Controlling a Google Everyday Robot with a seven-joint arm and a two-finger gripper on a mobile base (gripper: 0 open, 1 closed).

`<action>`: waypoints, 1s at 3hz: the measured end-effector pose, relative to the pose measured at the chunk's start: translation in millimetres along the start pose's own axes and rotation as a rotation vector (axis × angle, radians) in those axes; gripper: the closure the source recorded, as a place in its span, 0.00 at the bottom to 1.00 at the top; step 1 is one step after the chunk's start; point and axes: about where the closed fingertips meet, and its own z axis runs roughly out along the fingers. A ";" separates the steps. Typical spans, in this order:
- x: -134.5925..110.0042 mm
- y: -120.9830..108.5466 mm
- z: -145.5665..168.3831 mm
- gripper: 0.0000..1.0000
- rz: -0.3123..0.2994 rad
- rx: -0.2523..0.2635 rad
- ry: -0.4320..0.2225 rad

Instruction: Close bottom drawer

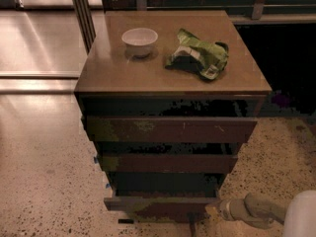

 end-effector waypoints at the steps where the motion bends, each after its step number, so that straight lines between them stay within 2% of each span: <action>1: -20.4 0.2 8.2 1.00 -0.056 -0.021 0.008; 2: -37.4 -0.3 12.7 1.00 -0.100 -0.027 0.014; 3: -58.1 -1.6 10.3 1.00 -0.130 -0.012 -0.005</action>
Offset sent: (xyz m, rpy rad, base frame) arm 0.0547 0.0233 0.0218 -0.0433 -0.0669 0.1400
